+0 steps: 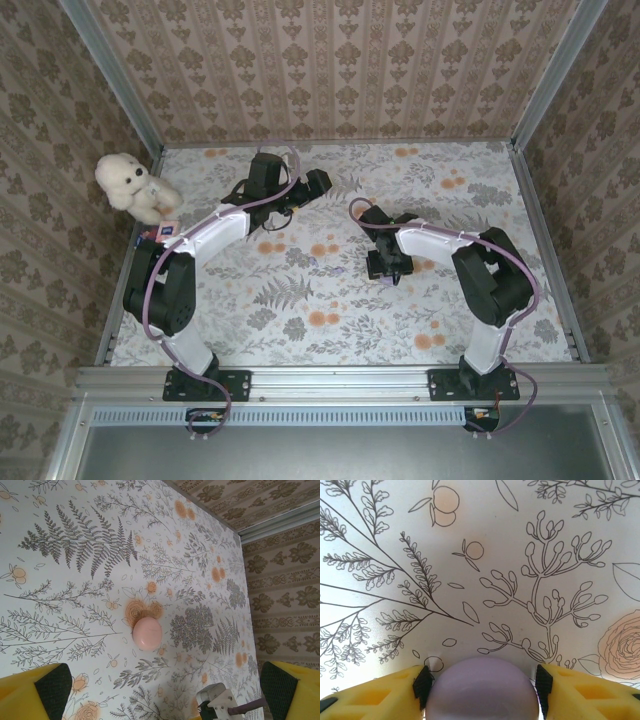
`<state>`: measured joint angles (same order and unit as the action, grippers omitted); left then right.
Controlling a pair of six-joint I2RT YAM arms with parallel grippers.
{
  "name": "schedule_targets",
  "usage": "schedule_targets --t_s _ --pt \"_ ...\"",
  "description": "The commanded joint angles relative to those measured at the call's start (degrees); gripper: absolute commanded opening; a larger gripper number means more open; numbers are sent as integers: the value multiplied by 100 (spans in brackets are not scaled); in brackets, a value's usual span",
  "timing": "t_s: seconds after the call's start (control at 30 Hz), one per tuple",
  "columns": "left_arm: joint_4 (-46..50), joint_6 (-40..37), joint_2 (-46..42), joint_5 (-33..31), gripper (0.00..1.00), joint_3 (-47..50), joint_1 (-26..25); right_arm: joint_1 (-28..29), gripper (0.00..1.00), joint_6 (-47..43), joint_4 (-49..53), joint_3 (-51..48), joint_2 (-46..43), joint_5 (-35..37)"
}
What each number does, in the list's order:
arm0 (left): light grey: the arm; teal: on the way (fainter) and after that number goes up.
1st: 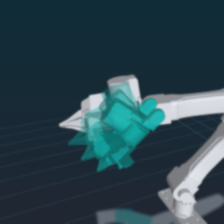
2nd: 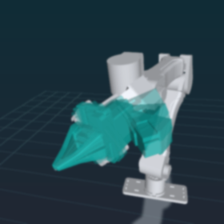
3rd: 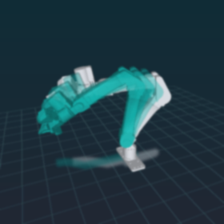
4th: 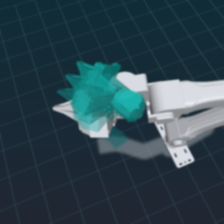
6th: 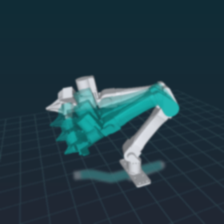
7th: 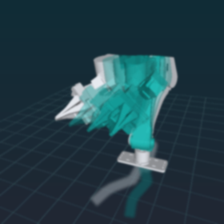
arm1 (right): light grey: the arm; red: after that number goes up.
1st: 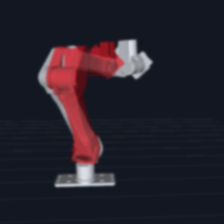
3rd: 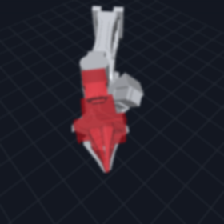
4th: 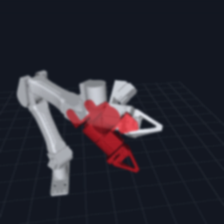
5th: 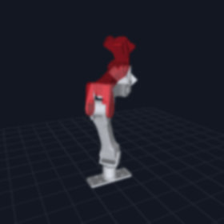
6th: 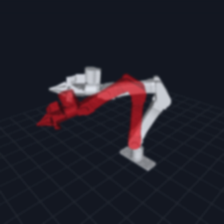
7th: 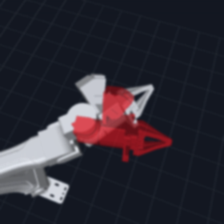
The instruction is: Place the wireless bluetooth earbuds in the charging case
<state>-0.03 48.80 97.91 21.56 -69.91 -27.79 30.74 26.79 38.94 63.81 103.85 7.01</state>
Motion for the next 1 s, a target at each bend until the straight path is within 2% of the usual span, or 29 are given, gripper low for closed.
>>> schedule_targets --t_s 0.0,0.2,0.5,0.73,0.97 --pt "-105 -37 -17 102 100 -129 -12 2 61 73 389 -237 -86 -121" --pt "-115 -19 -1 95 100 -137 -8 2 58 68 388 -229 -71 -198" --pt "-166 -128 29 162 100 -188 -10 -45 45 419 184 -220 -190 -332" --pt "-320 -692 -119 380 100 16 -20 -498 41 1397 -353 -271 -784 -721" --pt "-1660 -1010 -338 758 99 1017 -108 -1099 41 2598 -1136 -389 -1316 -1135"
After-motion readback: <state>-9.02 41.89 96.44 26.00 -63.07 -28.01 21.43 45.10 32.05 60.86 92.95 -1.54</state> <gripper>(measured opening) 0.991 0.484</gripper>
